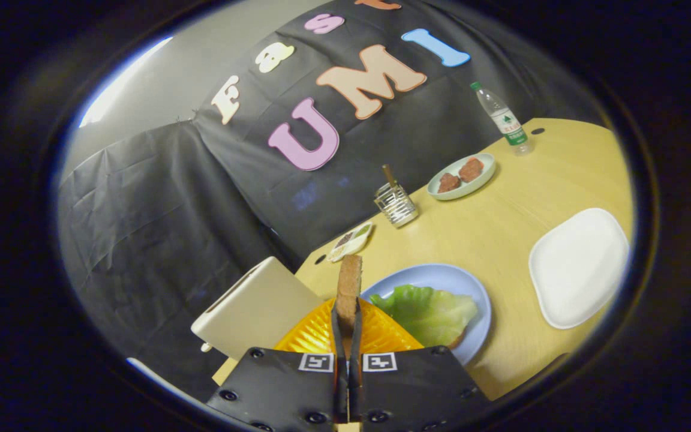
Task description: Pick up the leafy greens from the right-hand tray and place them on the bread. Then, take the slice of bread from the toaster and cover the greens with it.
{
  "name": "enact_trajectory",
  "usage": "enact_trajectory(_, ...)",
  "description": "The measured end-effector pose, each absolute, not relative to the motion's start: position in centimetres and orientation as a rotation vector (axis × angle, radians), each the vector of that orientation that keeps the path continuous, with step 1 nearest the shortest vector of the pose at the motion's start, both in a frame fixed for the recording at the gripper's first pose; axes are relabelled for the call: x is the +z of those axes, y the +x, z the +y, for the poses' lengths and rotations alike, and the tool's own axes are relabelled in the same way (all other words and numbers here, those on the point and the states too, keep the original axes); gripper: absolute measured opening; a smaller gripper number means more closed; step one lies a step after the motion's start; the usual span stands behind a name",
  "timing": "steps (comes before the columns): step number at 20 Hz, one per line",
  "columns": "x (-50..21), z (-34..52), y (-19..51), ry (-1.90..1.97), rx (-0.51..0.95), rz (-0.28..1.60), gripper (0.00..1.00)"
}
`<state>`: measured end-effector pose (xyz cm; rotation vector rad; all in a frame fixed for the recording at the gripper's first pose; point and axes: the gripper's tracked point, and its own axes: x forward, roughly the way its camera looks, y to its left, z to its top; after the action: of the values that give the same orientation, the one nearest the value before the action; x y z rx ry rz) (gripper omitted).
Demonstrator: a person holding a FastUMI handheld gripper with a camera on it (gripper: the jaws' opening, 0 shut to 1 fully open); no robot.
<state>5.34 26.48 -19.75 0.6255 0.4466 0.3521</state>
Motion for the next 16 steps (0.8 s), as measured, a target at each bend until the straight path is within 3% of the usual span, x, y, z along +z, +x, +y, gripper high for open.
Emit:
enact_trajectory(6, -22.2, 24.9, 5.4, 0.504, 0.269, 0.486, 0.05)
enact_trajectory(16, -23.5, 22.4, 5.6, 0.223, 0.143, 0.474, 0.54)
